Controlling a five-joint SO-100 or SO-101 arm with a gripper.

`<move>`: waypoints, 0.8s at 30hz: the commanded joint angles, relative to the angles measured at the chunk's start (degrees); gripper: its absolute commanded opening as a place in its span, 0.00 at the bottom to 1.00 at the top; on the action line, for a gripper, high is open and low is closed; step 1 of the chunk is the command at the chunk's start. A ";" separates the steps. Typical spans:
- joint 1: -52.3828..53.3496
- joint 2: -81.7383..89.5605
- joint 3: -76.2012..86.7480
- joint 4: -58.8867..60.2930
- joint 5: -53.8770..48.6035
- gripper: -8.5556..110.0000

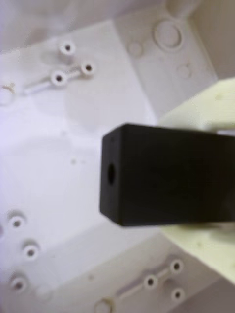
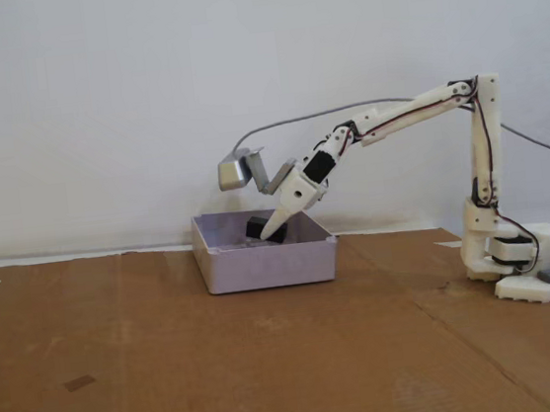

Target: Grasp a block and put it in the box.

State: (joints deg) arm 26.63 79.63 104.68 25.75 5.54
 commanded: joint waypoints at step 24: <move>-0.53 -1.49 -5.63 -0.26 -0.53 0.17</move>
State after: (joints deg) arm 26.63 75.94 104.68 25.75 5.54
